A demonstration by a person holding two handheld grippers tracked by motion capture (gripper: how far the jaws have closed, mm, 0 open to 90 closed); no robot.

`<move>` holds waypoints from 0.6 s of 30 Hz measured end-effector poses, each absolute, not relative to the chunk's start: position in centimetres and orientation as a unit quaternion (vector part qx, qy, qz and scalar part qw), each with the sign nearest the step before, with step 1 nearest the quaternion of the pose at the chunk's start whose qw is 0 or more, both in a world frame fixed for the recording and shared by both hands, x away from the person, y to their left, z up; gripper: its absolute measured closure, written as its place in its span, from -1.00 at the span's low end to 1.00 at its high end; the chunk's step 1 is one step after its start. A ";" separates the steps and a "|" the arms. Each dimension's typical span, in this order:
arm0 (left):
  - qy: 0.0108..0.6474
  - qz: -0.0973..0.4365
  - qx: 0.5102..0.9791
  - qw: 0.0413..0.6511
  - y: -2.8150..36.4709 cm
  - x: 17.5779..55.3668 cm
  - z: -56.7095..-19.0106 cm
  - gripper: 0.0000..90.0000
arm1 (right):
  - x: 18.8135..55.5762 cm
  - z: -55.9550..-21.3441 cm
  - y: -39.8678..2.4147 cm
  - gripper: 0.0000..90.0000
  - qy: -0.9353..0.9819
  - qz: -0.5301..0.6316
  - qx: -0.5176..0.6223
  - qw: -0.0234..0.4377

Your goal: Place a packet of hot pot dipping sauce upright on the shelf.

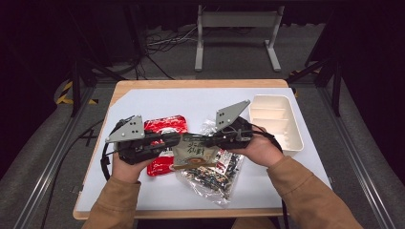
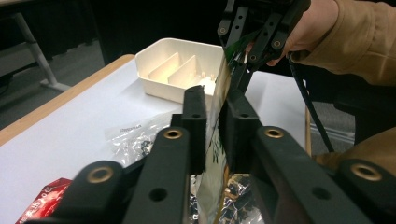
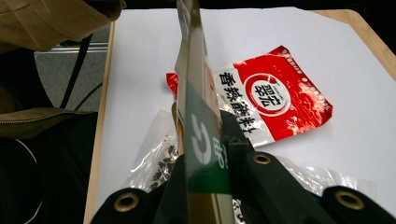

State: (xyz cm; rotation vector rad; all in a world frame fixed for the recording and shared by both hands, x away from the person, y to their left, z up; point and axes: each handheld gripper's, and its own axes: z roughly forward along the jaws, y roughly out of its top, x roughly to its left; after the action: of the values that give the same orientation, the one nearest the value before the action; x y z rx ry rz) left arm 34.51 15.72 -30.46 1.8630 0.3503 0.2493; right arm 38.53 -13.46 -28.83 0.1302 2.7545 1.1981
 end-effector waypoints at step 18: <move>0.171 0.115 0.801 0.561 17.0 34.8 -31.3 0.34 | 40.1 -26.4 -18.6 0.98 0.909 0.394 0.086 0.105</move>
State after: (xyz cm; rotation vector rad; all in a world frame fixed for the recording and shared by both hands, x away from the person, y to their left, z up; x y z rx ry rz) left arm 34.77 16.99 -31.26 1.8880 0.4038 0.2703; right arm 40.14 -18.58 -26.43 0.2549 2.6797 1.1625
